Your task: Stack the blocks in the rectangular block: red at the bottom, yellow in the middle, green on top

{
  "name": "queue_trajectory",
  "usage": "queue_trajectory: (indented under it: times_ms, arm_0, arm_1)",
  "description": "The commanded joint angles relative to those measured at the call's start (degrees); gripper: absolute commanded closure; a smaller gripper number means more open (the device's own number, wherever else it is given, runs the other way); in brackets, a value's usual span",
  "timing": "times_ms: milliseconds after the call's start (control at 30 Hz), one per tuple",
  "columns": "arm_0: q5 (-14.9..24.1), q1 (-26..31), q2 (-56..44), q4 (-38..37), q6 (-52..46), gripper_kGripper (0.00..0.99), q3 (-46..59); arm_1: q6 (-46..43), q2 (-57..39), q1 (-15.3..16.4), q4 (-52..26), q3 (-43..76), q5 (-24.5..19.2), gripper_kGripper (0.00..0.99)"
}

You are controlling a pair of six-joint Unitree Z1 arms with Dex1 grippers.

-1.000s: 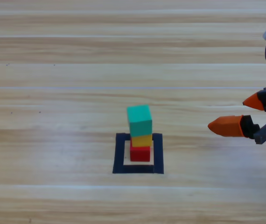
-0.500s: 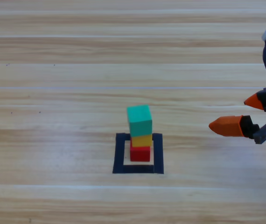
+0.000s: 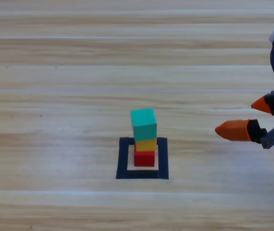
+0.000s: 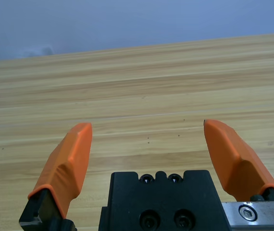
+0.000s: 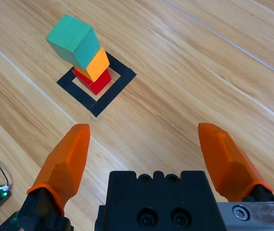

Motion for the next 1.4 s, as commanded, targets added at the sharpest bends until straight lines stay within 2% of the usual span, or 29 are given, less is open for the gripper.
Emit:
queue_trajectory:
  times_ms: [33, 133, 267, 333, 367, 433, 500, 533, 800, 867, 1000, 1133, 1200, 1400]
  arm_0:
    - [2.45, 3.58, -1.07, 0.67, 6.56, 0.0, 1.34]
    - [2.36, 3.23, -1.07, 0.75, 6.12, 0.0, 1.34]
    - [2.45, -1.43, -1.07, 0.75, 6.2, 0.0, 1.34]
    - [4.39, -4.25, -1.07, 1.19, 3.74, 0.0, 1.34]
    - [5.44, -5.39, -1.07, -1.09, -0.04, 0.0, 1.34]
    - [7.55, -7.94, 1.22, -14.98, 1.55, 0.0, 1.34]
    - [8.52, -11.1, 7.55, -21.39, 2.25, 0.0, 1.34]
    - [8.34, -12.42, 10.62, -22.27, 3.74, 0.0, 1.34]
    - [-3.44, -23.23, 40.86, -22.36, 11.13, 0.0, -15.53]
    - [-4.23, -26.92, 45.52, -22.27, 12.88, 0.0, -17.29]
    - [-3.08, -35.1, 53.43, -20.43, 15.96, 0.0, -20.89]
    - [2.1, -43.09, 59.4, -13.66, 17.28, 0.0, -26.87]
    - [3.6, -45.11, 61.34, -11.38, 17.28, 0.0, -28.98]
    - [3.51, -47.05, 67.75, -7.68, 17.01, 0.0, -32.67]
  arm_1:
    - [-0.21, 1.79, -1.24, -0.8, 0.51, -0.21, 0.0]
    - [-0.21, 1.7, -1.24, -0.8, 0.51, -0.21, 0.0]
    - [-0.21, 1.7, -1.24, -0.8, 0.51, -0.21, 0.0]
    - [-0.21, 1.7, -1.24, -0.8, 0.51, -0.13, 0.0]
    - [-0.21, 1.7, -1.33, -0.8, 0.51, -0.13, 0.0]
    - [-0.12, 1.7, -1.24, -0.8, 0.51, -0.13, 0.0]
    - [-0.21, 1.7, -1.24, -0.8, 0.51, -0.13, 0.0]
    - [-0.21, 1.7, -1.24, -0.8, 0.51, -0.13, 0.0]
    - [-0.21, 1.79, -1.33, -0.71, 0.42, -0.04, 0.0]
    - [-0.12, 1.79, -1.24, -0.8, 0.42, -0.04, 0.0]
    - [-0.12, 1.79, -1.33, -0.8, 0.42, -0.04, 0.0]
    - [-0.12, 1.7, -1.33, -0.8, 0.51, -0.04, 0.0]
    - [-0.12, 1.7, -1.24, -0.8, 0.51, -0.04, 0.0]
    - [-0.12, 1.7, -1.24, -0.8, 0.51, -0.04, 0.0]
